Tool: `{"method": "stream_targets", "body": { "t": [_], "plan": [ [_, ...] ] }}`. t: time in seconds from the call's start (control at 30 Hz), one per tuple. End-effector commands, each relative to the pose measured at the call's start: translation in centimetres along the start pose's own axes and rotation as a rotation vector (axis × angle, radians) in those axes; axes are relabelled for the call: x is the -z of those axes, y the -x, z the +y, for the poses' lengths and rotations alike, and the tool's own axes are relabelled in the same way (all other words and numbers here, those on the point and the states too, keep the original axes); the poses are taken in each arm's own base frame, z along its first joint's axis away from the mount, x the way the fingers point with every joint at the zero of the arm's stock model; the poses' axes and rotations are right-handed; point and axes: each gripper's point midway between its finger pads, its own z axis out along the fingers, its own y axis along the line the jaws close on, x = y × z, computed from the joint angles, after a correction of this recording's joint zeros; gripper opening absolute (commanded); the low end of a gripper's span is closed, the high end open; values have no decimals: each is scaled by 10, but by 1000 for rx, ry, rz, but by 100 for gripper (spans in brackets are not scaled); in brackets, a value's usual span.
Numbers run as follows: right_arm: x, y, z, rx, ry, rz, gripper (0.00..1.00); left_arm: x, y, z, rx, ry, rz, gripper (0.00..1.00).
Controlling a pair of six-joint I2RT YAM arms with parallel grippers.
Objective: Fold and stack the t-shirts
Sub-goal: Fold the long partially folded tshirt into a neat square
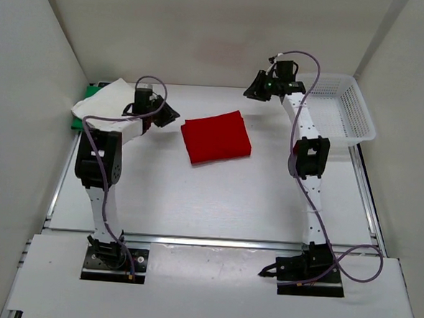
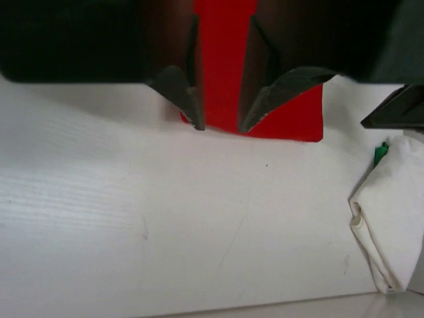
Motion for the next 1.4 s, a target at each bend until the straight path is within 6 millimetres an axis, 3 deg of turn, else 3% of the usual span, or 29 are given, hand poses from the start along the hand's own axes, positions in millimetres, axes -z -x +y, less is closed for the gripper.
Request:
{"method": "stream_targets", "body": {
  "t": [0.0,0.03,0.1,0.13,0.23,0.33,0.43,0.53,0.57,0.6,0.63,0.67,0.7,0.73,0.77,0.8,0.83,0.87,0.9,0.97,1.13,1.2,1.33,1.37],
  "plan": [
    [45,14,44,111,-30,8,23,40,-29,-93,-144,-176,-29,41],
    [49,7,44,114,-54,37,10,40,-54,-109,-176,-207,2,41],
    [54,-10,55,144,-68,89,0,43,-96,-111,-183,-242,57,38],
    [52,-22,51,137,-86,130,0,44,-112,-113,-168,-257,79,38],
    [45,-53,57,135,-76,222,0,38,-141,-85,-136,-218,130,35],
    [45,-75,65,158,-100,281,0,39,-156,-64,-129,-187,160,34],
    [63,-72,68,188,-154,282,0,42,-165,-49,-128,-165,180,34],
    [114,-34,116,261,-136,164,0,48,-171,-28,-105,-148,184,34],
    [121,-32,117,274,-146,155,0,50,-171,-25,-99,-145,185,33],
    [137,-23,134,300,-134,111,0,52,-174,-20,-95,-140,189,33],
    [147,-26,136,308,-136,117,0,54,-178,-16,-88,-144,196,33],
    [138,-43,125,303,-153,159,0,57,-178,-17,-77,-154,195,33],
    [143,-37,140,345,-118,105,0,59,-178,-13,-63,-159,195,33],
    [130,-54,130,331,-103,112,0,62,-182,-12,-61,-162,197,33],
    [119,-96,102,265,-112,198,0,65,-183,-14,-67,-172,197,33],
    [121,-85,125,290,17,114,0,68,-185,-15,-74,-180,202,33],
    [118,-102,122,252,76,101,1,70,-188,-6,-75,-156,206,33],
    [115,-113,104,203,84,86,0,72,-187,-6,-81,-161,198,33],
    [114,-121,104,194,125,100,0,74,-186,-6,-75,-166,195,33],
    [102,-144,78,103,150,159,0,78,-190,-5,-73,-173,203,33],
    [84,-158,70,40,239,180,1,80,-188,-5,-86,-162,190,33],
    [76,-177,52,3,205,208,0,82,-190,-2,-81,-161,196,33],
    [79,-213,7,-101,110,212,0,87,-189,2,-83,-153,186,33],
    [82,-223,5,-118,110,205,0,91,-189,4,-83,-147,180,34]
  ]
}}
